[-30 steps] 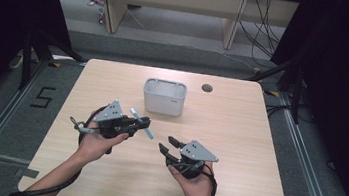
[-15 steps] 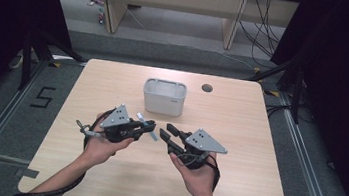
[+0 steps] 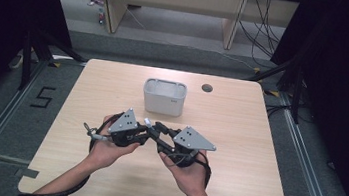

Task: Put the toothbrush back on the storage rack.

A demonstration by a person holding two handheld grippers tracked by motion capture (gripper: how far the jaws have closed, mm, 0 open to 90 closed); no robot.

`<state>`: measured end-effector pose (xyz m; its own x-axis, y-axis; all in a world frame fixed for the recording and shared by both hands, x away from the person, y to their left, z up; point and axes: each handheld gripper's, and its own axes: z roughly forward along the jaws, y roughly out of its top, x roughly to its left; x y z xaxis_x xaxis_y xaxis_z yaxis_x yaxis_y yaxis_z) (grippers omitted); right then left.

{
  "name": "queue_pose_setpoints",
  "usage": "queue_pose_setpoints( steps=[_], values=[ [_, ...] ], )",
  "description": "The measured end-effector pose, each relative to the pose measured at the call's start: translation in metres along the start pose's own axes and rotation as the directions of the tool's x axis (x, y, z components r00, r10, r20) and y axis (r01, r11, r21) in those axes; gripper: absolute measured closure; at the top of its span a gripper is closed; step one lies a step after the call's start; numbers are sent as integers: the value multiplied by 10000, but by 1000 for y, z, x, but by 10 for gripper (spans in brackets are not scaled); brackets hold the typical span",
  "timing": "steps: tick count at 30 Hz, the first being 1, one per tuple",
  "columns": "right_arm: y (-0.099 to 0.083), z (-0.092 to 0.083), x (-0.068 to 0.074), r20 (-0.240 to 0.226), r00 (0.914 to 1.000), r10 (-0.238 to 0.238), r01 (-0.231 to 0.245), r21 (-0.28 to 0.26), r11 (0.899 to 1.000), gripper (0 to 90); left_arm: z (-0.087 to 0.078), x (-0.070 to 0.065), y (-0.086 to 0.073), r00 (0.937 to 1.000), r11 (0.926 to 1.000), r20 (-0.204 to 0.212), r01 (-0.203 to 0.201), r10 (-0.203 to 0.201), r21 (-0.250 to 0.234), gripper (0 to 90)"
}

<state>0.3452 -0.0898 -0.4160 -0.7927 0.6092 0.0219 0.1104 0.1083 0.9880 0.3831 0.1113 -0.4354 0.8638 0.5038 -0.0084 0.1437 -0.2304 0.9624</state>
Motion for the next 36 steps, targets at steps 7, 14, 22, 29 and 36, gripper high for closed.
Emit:
queue_pose_setpoints(
  steps=[7,14,22,29,36],
  values=[
    [2,6,2,75,9991,-429,427,235,9988,713,4,-4,1,9999,9999,79,-111,110,87,833],
    [0,6,0,353,9946,-975,965,282,9949,821,3,-5,1,9999,9999,76,-120,119,95,832],
    [3,2,-4,863,9905,-1068,1046,298,9941,852,3,-5,0,9986,9991,-300,-425,426,55,687],
    [9,-3,-16,1177,9894,-850,846,89,9964,852,-3,-7,-4,9944,9969,-717,-781,779,-5,515],
    [11,-6,-24,1384,9876,-737,741,19,9972,852,-13,-3,-11,9906,9956,-997,-929,932,81,425]
  ],
)
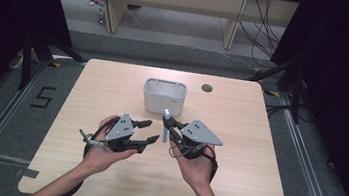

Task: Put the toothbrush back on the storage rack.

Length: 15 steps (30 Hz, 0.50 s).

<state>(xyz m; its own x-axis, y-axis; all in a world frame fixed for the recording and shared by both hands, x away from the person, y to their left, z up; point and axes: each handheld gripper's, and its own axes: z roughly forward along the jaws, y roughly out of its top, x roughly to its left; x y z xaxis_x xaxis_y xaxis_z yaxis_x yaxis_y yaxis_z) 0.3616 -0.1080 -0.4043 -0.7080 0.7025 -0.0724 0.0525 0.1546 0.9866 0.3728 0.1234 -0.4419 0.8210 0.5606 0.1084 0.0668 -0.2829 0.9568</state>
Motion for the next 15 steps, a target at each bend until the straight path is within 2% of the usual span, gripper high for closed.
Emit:
queue_pose_setpoints(
  steps=[6,9,10,11,12,13,14,15],
  values=[
    [2,-1,-9,167,9998,121,-120,-70,9999,852,-16,8,-13,9985,9996,-490,261,-258,53,360],
    [3,-1,-13,269,9995,160,-157,-129,9998,852,-21,11,-17,9976,9994,-598,349,-345,55,343],
    [5,-2,-16,379,9991,177,-173,-98,9998,852,-25,14,-22,9961,9988,-730,498,-497,-13,339],
    [5,-3,-16,388,9981,475,-475,9,9989,851,-27,15,-24,9952,9984,-805,557,-554,24,337],
    [5,-3,-16,388,9981,475,-475,9,9989,851,-27,15,-24,9952,9984,-805,557,-554,24,333],
    [6,-3,-20,423,9989,212,-211,-34,9998,851,-29,16,-26,9942,9981,-879,615,-612,15,333],
    [6,-3,-21,468,9978,479,-478,-25,9989,851,-33,18,-31,9920,9972,-1014,753,-748,15,327],
    [7,-3,-23,507,9978,429,-431,19,9991,851,-34,20,-33,9919,9979,-1089,648,-648,-44,325]
  ],
)
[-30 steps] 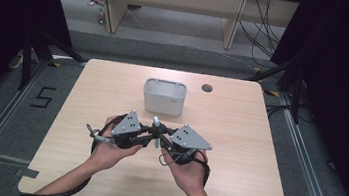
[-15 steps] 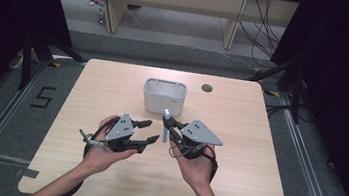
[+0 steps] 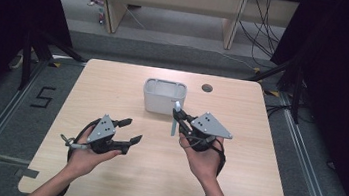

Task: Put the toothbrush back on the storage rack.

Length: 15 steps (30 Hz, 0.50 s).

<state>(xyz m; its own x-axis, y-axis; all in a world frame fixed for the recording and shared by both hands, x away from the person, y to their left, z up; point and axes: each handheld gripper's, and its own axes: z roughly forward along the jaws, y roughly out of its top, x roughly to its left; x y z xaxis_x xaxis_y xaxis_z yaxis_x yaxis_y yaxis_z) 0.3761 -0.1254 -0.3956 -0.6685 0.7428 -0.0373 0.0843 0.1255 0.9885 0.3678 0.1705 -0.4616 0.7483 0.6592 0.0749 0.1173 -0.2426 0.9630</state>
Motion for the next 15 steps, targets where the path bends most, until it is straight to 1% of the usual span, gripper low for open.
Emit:
queue_pose_setpoints(
  steps=[1,2,5,6,7,8,9,10,11,12,13,14,15],
  values=[
    [0,1,-1,-7,10000,77,-77,-71,9999,851,-1,1,-2,10000,9999,-47,68,-69,-99,323],
    [0,1,-1,-7,10000,77,-77,-71,9999,851,-1,1,-2,10000,9999,-47,68,-69,-99,321],
    [1,1,-4,52,10000,48,-48,-12,10000,850,-5,4,-7,9996,9999,-260,112,-111,22,316],
    [1,2,-6,100,9999,-87,87,-58,9999,850,-5,6,-10,9994,9997,-270,196,-200,-128,315],
    [2,2,-8,188,9997,-163,166,-161,9997,851,-6,6,-12,9991,9995,-325,273,-277,-146,314],
    [3,3,-10,211,9997,112,-109,-147,9998,850,-10,8,-14,9981,9995,-532,299,-300,-33,313],
    [3,3,-10,211,9997,112,-109,-147,9998,850,-10,8,-14,9981,9995,-532,299,-300,-33,313],
    [4,3,-15,329,9994,-97,107,-303,9995,850,-12,10,-18,9970,9992,-664,386,-390,-79,313],
    [4,3,-16,397,9992,29,-15,-354,9994,850,-12,10,-18,9970,9992,-664,386,-390,-79,314],
    [5,3,-17,308,9994,145,-136,-298,9995,850,-15,13,-21,9958,9982,-696,587,-597,-154,313],
    [5,3,-17,308,9994,145,-136,-298,9995,850,-15,13,-21,9958,9982,-696,587,-597,-154,312],
    [6,4,-19,386,9991,195,-180,-395,9991,850,-17,15,-23,9941,9970,-780,740,-755,-222,312],
    [7,4,-21,418,9991,31,-10,-492,9988,850,-20,17,-26,9917,9961,-957,841,-862,-257,312]
  ],
)
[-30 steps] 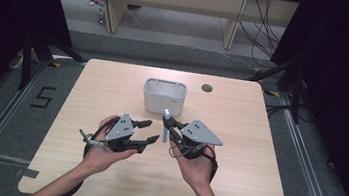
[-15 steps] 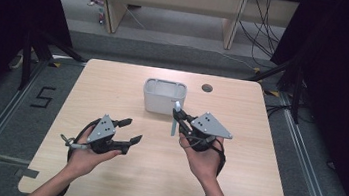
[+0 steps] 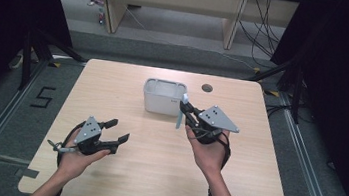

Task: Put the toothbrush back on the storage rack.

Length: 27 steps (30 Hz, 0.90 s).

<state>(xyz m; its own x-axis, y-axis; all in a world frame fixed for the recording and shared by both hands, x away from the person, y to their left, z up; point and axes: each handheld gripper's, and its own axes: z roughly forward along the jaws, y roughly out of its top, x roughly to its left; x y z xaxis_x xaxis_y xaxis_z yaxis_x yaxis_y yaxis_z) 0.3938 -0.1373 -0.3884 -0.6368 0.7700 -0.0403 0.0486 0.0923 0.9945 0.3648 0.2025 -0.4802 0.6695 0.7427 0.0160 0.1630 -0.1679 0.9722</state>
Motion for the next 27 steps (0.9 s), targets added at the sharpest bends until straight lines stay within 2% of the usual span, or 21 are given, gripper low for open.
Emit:
queue_pose_setpoints(
  steps=[1,2,3,5,6,8,11,12,14,16,18,19,21,22,23,27],
  values=[
    [0,0,0,-98,9999,116,-116,-41,9999,850,-1,1,-2,10000,10000,-68,36,-36,-12,311],
    [0,0,0,10,9997,226,-226,21,9997,850,-2,2,-4,9999,10000,-145,28,-28,-15,311],
    [0,1,-3,117,9999,-19,20,-78,10000,850,-2,3,-5,9997,10000,-215,-62,62,16,310],
    [0,1,-4,164,9999,-56,57,-96,9999,850,-3,5,-6,9993,9998,-299,-208,209,40,310],
    [0,3,-5,51,9996,264,-263,-218,9994,850,-3,5,-9,9994,9999,-330,-80,76,-122,310],
    [2,2,-7,165,9997,174,-171,-185,9997,849,-6,7,-13,9979,9998,-614,-192,193,26,311],
    [3,2,-10,324,9994,81,-68,-386,9992,849,-7,8,-17,9969,9999,-763,-165,163,-20,311],
    [3,2,-9,254,9988,406,-398,-321,9987,849,-8,8,-19,9966,9999,-806,-167,167,0,312],
    [6,3,-13,412,9988,259,-239,-476,9986,849,-6,9,-24,9964,9997,-831,-185,170,-174,312],
    [6,3,-14,514,9974,495,-472,-463,9978,849,-6,8,-30,9946,9998,-1028,-153,138,-136,311],
    [7,5,-17,509,9982,322,-296,-500,9983,849,-6,7,-32,9939,9998,-1087,-175,163,-101,307],
    [7,5,-18,557,9980,315,-285,-545,9981,849,-5,8,-36,9927,9994,-1170,-321,303,-140,305],
    [8,5,-19,624,9978,207,-170,-590,9981,849,-4,8,-38,9927,9995,-1175,-284,265,-145,304],
    [9,7,-19,519,9979,375,-343,-609,9976,849,-3,10,-40,9925,9991,-1187,-334,300,-267,302],
    [10,7,-22,675,9977,37,5,-629,9980,849,-3,10,-41,9920,9990,-1220,-347,311,-274,302],
    [13,10,-23,720,9972,203,-167,-494,9986,849,-4,11,-43,9908,9990,-1314,-371,337,-232,298]
  ],
)
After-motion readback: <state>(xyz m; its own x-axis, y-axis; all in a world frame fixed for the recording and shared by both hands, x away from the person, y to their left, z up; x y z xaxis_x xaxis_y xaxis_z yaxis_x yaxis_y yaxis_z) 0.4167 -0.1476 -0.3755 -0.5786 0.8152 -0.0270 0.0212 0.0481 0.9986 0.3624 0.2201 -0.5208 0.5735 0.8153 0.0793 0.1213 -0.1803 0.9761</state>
